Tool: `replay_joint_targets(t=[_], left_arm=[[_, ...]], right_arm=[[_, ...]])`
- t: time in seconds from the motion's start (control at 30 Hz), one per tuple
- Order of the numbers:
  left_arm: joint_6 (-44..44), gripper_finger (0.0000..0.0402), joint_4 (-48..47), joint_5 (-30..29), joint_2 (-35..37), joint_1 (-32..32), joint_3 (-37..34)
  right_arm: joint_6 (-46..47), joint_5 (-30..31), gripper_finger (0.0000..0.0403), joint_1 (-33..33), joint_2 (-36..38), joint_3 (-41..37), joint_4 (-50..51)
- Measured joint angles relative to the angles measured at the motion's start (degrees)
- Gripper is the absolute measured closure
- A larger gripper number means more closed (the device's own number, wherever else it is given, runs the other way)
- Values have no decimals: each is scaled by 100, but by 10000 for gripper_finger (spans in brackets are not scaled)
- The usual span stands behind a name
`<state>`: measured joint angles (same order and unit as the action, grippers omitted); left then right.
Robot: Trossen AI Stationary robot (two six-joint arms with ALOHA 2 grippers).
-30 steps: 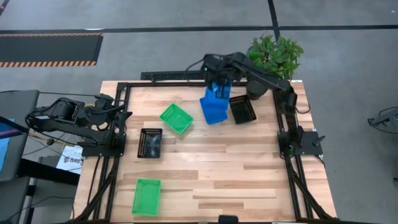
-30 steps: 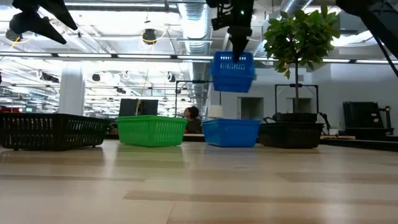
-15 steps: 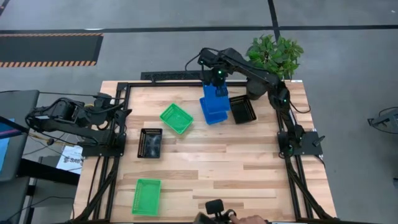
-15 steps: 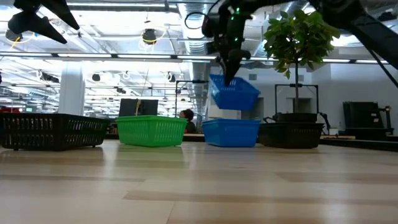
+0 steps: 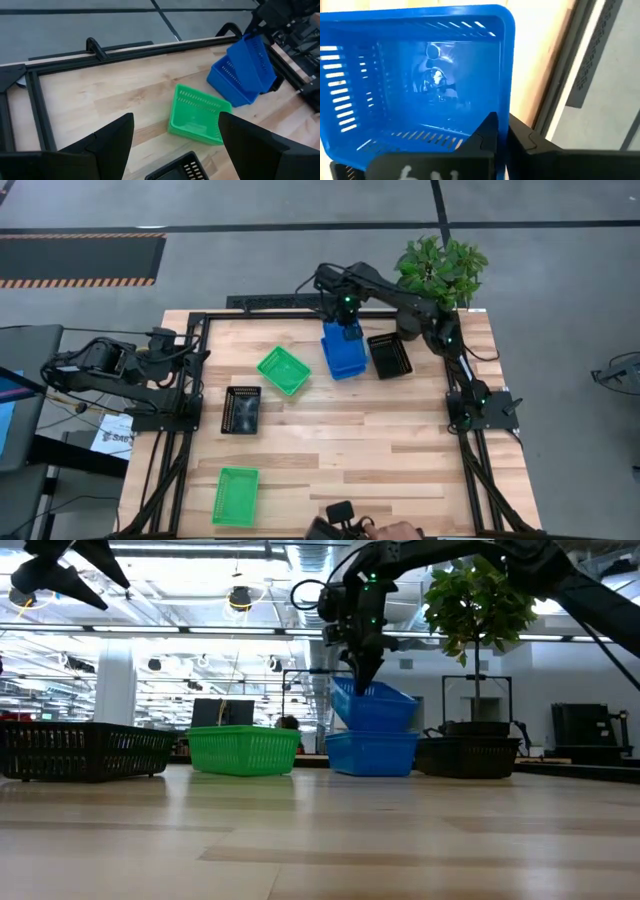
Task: Stack baskets by color
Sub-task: Stack the bottom blue bin on top of the top blue bins
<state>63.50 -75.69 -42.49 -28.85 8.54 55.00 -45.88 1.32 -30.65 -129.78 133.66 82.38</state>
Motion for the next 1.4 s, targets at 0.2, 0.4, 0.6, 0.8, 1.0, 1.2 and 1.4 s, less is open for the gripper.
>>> replay_joint_targets(t=[0.2,0.4,0.6,0.8,1.0,1.2,1.4], left_arm=[[-7,123,-99,-23,1,0,0],[-21,123,-194,6,0,0,0],[-25,123,-207,-23,1,0,0],[-25,123,-207,-35,1,0,0],[-27,123,-207,-39,1,0,0],[-27,123,-207,-49,-1,0,0],[-24,123,-202,-143,1,0,0]], right_arm=[[-9,-7,388,63,-61,4,40],[50,-157,375,94,-79,0,7],[32,-159,366,60,-87,-4,-58],[47,-197,375,38,-87,-4,-57],[36,-232,377,17,-76,-331,-109],[42,-9,377,52,-87,-839,-191],[-53,-12,375,111,-85,-835,-333]])
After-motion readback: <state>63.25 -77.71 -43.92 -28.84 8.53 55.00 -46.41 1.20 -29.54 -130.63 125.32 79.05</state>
